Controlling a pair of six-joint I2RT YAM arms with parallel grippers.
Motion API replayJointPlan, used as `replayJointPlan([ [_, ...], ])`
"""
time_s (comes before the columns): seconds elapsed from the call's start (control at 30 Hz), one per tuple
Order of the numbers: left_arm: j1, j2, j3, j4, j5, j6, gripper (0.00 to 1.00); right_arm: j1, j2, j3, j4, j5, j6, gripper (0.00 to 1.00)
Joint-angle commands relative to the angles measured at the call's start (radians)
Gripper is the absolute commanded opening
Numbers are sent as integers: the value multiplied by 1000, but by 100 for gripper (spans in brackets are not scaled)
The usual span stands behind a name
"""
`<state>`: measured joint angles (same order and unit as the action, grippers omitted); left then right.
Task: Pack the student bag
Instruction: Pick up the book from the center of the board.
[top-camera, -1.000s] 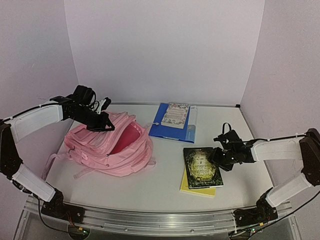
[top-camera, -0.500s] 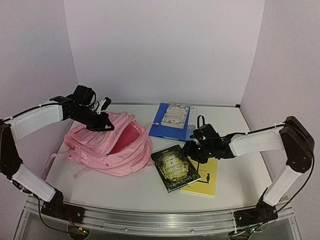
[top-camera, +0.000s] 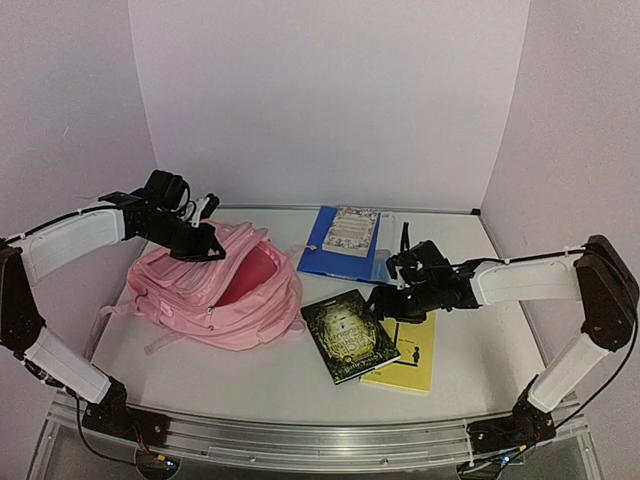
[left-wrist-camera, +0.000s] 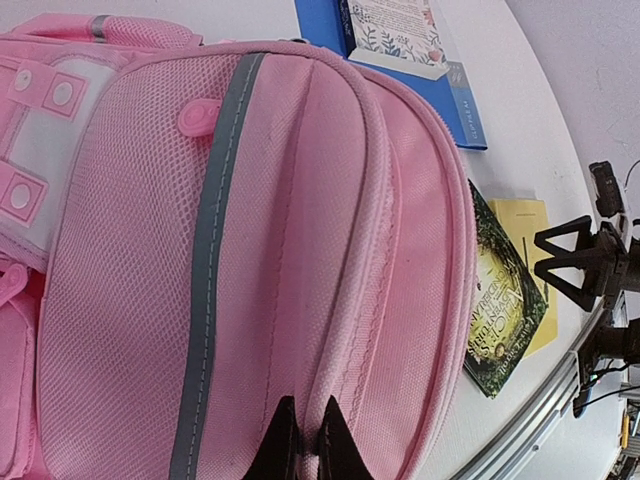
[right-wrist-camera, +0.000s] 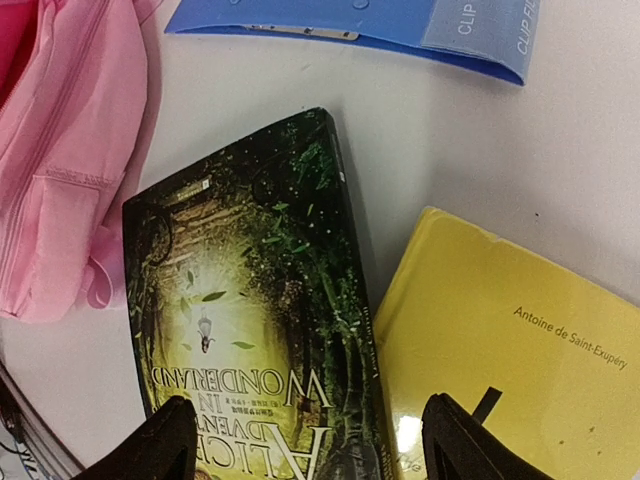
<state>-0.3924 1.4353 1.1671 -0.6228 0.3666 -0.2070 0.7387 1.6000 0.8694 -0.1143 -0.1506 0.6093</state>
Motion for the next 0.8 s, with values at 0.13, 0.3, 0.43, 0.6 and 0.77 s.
replayJointPlan([
  [0.13,13,-57,11,109,19,13,0,-139,112,160,-54,-298,-239,73],
  [0.3,14,-74,1,130,82,34,0,-189,247,263,-87,-371,-313,69],
  [0.43,13,-72,3,122,101,44,0,-217,317,322,-122,-369,-346,67],
  [0.6,13,-63,7,121,112,45,0,-224,398,388,-182,-427,-411,59],
  [0.77,13,-51,13,116,121,46,0,-225,450,440,-248,-483,-470,53],
])
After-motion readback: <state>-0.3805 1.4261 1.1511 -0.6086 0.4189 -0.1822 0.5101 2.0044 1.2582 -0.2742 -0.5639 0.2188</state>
